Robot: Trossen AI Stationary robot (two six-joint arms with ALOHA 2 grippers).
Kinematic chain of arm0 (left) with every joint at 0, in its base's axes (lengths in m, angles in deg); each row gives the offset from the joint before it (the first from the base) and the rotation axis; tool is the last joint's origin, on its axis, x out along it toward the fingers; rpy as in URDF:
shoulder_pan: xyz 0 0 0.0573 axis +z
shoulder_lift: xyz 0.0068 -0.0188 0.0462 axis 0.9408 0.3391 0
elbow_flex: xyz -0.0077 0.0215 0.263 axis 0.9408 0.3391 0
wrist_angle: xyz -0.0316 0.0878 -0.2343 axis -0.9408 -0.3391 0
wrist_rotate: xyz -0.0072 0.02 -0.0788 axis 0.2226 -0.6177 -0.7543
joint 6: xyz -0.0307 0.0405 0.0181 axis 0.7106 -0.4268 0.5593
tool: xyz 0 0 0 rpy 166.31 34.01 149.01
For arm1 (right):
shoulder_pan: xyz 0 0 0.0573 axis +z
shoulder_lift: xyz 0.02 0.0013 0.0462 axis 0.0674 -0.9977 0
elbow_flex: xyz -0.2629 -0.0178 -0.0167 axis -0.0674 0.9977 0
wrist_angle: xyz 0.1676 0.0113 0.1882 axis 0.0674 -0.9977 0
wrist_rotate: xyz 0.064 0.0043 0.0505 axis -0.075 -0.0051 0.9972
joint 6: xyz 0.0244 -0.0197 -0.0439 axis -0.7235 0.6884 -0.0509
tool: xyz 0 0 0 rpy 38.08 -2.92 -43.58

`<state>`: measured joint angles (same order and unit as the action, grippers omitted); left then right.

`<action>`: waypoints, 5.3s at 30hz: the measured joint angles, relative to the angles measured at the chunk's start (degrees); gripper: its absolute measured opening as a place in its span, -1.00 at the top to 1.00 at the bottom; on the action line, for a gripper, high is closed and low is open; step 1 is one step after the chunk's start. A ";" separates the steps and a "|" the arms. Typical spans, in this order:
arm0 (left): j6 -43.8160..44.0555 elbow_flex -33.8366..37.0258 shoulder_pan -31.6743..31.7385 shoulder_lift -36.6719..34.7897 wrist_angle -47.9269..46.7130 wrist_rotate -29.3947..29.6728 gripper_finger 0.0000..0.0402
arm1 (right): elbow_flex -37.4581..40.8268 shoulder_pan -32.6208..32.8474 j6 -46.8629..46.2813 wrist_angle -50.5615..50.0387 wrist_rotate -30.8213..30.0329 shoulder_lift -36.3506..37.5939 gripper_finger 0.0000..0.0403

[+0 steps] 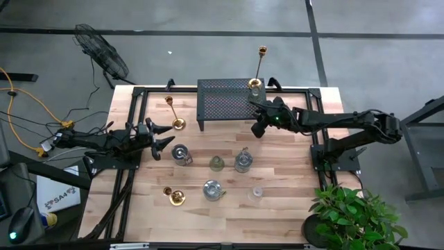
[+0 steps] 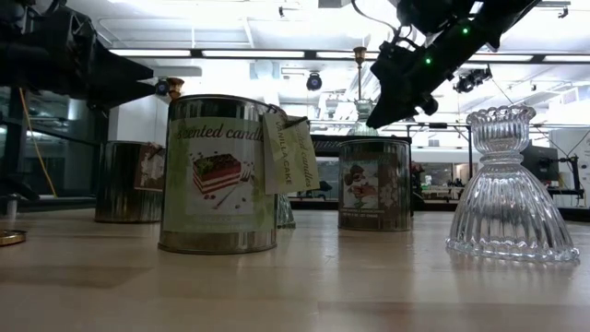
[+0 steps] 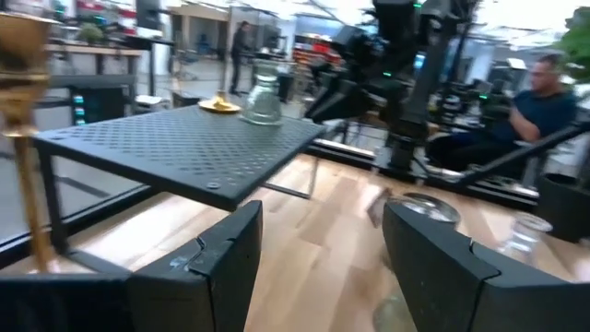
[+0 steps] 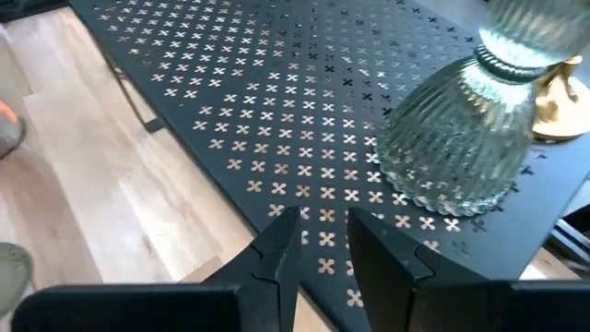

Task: Pick & Place candle stick holders
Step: Put the top gold candle holder on the shelf aligned with the gold candle holder

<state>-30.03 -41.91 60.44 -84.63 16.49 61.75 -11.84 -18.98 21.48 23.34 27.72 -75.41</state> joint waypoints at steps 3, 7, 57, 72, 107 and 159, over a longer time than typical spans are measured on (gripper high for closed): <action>-0.87 0.00 -0.02 0.00 0.01 0.30 -0.09 | 0.00 0.00 -0.02 0.02 0.31 0.00 0.58; -4.74 0.00 -0.02 0.00 0.05 2.81 -0.09 | 0.00 0.00 -0.02 0.02 0.31 0.00 0.58; -7.89 -0.02 32.19 20.39 15.64 -8.13 -0.09 | 0.00 0.01 -0.24 0.17 0.37 0.00 0.58; -7.79 -0.04 41.61 29.23 25.76 -27.14 -0.09 | -0.02 0.45 4.15 -5.71 9.06 3.18 0.58; -7.31 -0.07 41.62 35.87 33.34 -26.61 0.22 | 23.66 0.49 4.57 10.63 11.24 28.56 0.58; -20.02 -35.97 41.67 47.45 0.46 -17.06 0.95 | 28.92 0.48 5.99 16.48 10.64 35.10 0.58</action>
<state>-50.04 -77.87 102.10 -37.18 16.95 44.69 17.08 -18.50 27.47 39.82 38.37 -40.31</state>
